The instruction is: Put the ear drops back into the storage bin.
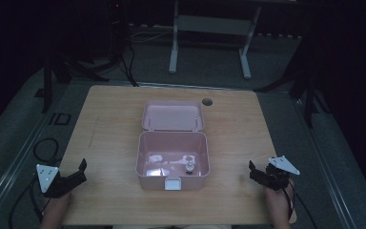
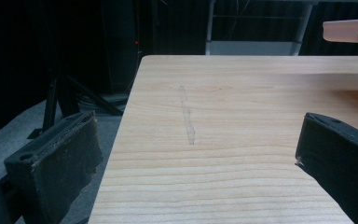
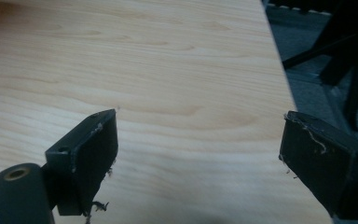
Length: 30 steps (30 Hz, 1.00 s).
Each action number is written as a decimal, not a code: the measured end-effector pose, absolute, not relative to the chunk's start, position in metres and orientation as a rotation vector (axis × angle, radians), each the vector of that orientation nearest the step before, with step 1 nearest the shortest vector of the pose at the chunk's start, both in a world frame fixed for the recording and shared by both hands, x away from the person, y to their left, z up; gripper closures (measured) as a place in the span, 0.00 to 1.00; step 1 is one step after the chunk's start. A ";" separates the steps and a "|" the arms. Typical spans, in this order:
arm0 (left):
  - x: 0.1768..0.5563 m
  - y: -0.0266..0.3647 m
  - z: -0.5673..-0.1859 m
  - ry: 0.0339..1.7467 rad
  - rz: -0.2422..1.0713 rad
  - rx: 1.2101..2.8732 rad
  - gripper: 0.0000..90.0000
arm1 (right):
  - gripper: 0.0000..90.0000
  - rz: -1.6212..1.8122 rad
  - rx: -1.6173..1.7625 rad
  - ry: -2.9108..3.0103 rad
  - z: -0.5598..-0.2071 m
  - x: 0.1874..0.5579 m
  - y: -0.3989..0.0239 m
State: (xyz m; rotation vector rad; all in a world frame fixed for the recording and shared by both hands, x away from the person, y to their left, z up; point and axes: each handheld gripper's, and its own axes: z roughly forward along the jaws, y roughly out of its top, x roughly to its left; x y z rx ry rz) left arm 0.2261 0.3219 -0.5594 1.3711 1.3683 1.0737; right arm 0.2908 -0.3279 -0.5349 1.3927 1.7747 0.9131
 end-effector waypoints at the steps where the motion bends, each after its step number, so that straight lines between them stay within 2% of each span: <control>1: 0.226 0.322 -0.559 1.369 1.075 1.371 0.00 | 0.12 0.913 1.391 1.767 -0.536 0.288 -0.330; 9: 0.227 0.321 -0.559 1.368 1.077 1.379 0.00 | 0.12 0.982 1.434 1.673 -0.541 0.279 -0.346; 30: 0.227 0.322 -0.559 1.371 1.075 1.372 0.00 | 0.14 1.078 1.312 1.675 -0.546 0.290 -0.338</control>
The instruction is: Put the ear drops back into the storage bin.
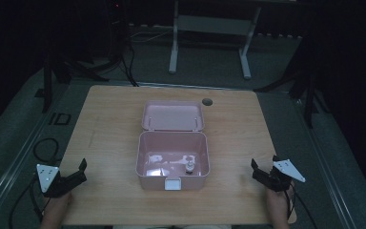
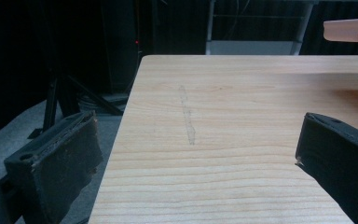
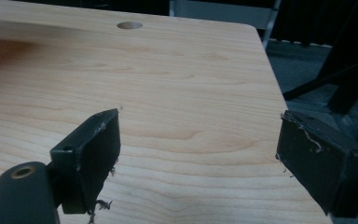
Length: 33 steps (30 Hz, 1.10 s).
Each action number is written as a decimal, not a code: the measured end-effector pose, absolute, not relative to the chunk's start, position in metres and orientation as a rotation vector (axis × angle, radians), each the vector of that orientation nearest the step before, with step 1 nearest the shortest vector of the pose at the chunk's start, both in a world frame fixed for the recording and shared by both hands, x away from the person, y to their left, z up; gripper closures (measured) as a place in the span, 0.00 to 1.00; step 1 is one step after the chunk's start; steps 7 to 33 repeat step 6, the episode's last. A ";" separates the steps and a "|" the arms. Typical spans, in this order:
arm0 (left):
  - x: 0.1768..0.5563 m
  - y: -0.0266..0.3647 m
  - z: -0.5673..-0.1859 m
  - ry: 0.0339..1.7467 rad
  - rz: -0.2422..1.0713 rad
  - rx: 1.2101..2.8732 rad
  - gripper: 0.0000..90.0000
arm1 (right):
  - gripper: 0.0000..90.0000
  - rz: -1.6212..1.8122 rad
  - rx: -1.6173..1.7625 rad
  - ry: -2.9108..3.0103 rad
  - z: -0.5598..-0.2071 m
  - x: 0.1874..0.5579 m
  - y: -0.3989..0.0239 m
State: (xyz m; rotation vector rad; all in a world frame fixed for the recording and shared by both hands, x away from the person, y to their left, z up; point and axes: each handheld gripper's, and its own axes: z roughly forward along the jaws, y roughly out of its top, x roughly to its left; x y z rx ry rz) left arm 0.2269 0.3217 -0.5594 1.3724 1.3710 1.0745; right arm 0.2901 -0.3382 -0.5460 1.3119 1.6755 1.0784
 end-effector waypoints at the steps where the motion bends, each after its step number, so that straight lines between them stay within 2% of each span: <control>1: 0.227 0.322 -0.559 1.371 1.075 1.372 0.00 | 0.15 1.072 1.307 1.677 -0.546 0.290 -0.338; 33: 0.227 0.322 -0.559 1.370 1.075 1.373 0.00 | 0.14 1.075 1.299 1.688 -0.545 0.291 -0.336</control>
